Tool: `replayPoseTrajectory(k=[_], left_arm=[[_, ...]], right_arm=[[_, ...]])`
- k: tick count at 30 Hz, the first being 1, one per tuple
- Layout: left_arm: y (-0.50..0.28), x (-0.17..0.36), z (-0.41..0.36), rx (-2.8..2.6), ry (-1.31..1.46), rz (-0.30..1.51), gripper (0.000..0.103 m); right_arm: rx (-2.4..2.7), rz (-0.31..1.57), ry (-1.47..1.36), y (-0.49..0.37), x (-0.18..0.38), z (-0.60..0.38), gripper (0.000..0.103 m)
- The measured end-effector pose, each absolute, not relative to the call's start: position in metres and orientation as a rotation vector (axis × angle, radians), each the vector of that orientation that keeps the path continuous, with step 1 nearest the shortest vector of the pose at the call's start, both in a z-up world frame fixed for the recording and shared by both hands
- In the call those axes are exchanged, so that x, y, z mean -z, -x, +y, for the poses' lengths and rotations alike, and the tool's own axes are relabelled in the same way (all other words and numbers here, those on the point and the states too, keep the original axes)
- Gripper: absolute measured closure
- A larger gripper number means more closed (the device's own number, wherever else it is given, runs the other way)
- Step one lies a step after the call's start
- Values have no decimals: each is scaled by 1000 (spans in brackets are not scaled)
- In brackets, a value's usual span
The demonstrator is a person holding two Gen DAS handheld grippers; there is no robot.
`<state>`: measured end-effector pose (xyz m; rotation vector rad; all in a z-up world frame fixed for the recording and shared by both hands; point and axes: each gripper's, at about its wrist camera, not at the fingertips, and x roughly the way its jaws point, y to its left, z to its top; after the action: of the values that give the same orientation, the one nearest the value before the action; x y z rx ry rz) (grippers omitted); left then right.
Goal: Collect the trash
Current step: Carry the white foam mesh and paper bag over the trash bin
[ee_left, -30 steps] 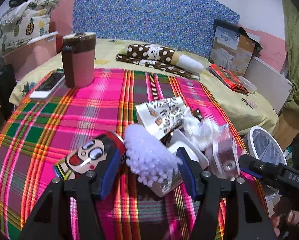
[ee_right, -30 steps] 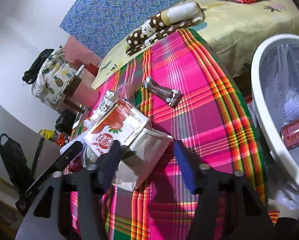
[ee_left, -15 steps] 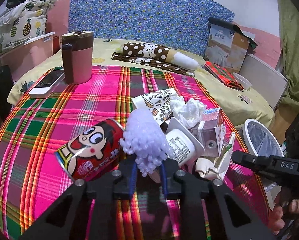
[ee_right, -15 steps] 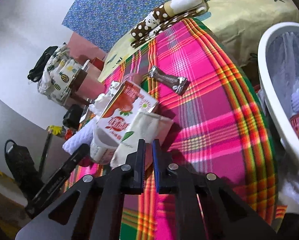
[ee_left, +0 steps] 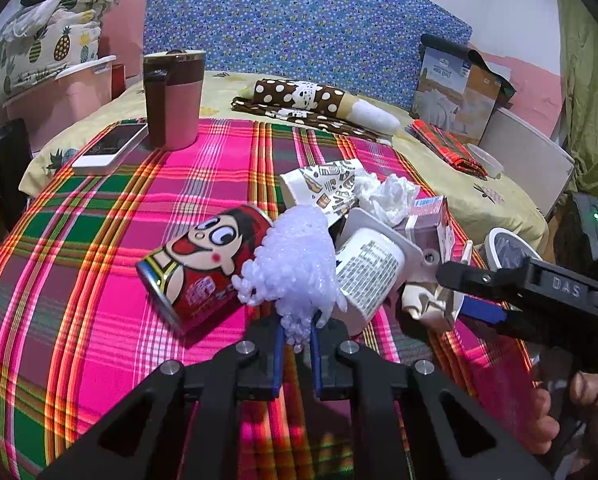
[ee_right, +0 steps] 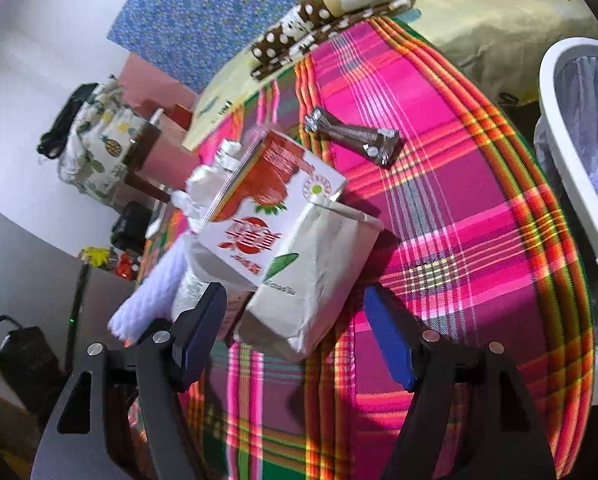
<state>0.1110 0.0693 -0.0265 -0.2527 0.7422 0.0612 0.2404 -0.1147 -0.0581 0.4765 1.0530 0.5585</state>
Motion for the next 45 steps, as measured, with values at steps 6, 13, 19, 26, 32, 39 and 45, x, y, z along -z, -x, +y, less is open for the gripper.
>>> replayPoseTrajectory(k=[6,13,19,26,32,39,45], left_arm=[[-104,31,69,-45,265,750,92],[-91,28,63,-26,271,742,92],[-79,18,57,-15,261,722,93],[-67,6,48,2,246,695,93],[-64,-3,34,32,230,684,93],[-72,-5,8,95,206,693,93],[-88,-7,-24,167,171,703,93]], right_arm=[[-573,1020,-428,-235,52,-117,68],[-575,993,-381,-224,48,-123,71],[-573,964,-391,-210,41,-138,71],[-580,933,-408,-197,34,-150,71],[-580,906,-422,-192,30,-161,71],[-553,879,-431,-188,27,-179,71],[-512,861,-446,-188,27,-201,71]])
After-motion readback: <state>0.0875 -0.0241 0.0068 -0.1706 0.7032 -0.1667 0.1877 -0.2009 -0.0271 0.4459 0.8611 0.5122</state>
